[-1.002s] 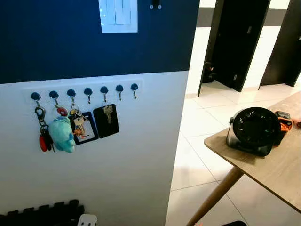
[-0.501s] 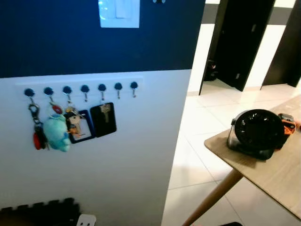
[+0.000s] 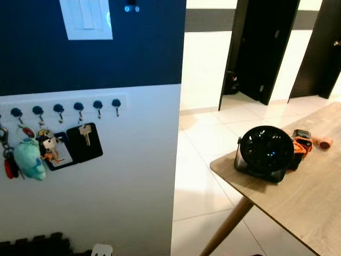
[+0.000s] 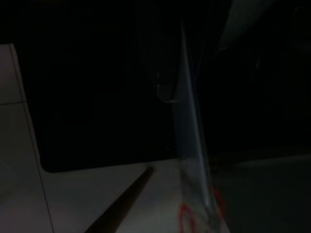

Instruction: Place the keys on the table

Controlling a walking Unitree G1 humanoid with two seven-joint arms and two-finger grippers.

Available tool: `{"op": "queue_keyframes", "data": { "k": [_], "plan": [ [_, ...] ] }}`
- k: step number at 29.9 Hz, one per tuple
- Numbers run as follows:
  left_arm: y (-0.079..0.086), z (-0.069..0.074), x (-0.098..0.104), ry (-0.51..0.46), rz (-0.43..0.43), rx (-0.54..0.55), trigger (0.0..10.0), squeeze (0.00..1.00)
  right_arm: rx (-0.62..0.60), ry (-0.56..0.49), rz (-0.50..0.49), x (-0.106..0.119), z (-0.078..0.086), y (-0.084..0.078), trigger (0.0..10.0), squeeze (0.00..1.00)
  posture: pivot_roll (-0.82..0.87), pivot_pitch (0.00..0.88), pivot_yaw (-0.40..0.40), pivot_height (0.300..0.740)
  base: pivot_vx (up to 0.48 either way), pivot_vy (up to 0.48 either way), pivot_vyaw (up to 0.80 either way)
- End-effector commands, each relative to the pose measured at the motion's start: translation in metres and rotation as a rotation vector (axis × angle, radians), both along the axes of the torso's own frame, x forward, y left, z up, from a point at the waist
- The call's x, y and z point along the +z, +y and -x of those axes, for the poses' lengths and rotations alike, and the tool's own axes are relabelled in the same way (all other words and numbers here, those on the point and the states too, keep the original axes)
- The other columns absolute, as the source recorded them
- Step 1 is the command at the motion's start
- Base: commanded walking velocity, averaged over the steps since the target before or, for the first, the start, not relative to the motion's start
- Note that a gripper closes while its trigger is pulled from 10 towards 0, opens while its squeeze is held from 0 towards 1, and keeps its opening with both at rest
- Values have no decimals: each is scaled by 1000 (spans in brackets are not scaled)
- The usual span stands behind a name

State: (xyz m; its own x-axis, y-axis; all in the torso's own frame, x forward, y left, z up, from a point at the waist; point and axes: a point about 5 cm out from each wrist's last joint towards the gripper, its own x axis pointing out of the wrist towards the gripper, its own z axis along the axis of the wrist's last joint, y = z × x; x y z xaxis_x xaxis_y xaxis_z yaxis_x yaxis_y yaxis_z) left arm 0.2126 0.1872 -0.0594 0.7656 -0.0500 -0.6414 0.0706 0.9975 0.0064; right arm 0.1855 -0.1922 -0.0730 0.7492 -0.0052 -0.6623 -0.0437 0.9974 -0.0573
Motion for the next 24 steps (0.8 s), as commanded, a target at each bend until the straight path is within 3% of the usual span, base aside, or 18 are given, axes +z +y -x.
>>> {"op": "queue_keyframes", "data": {
  "k": [1,13,20,24],
  "plan": [
    [6,3,-2,23,-22,-4,10000,0,-1,24,-3,-3,5,1,10000,0,36,15,9,740,0,0,0],
    [6,5,-4,52,-26,-4,10000,0,1,27,-6,-4,5,2,10000,0,37,18,9,740,0,0,0],
    [5,5,-4,45,-20,-9,10000,0,2,26,-5,-3,5,2,10000,0,37,19,9,740,0,453,0],
    [5,4,-3,33,-32,-18,10000,0,2,25,-6,-3,5,2,10000,0,38,20,10,740,0,133,0]
  ]
}}
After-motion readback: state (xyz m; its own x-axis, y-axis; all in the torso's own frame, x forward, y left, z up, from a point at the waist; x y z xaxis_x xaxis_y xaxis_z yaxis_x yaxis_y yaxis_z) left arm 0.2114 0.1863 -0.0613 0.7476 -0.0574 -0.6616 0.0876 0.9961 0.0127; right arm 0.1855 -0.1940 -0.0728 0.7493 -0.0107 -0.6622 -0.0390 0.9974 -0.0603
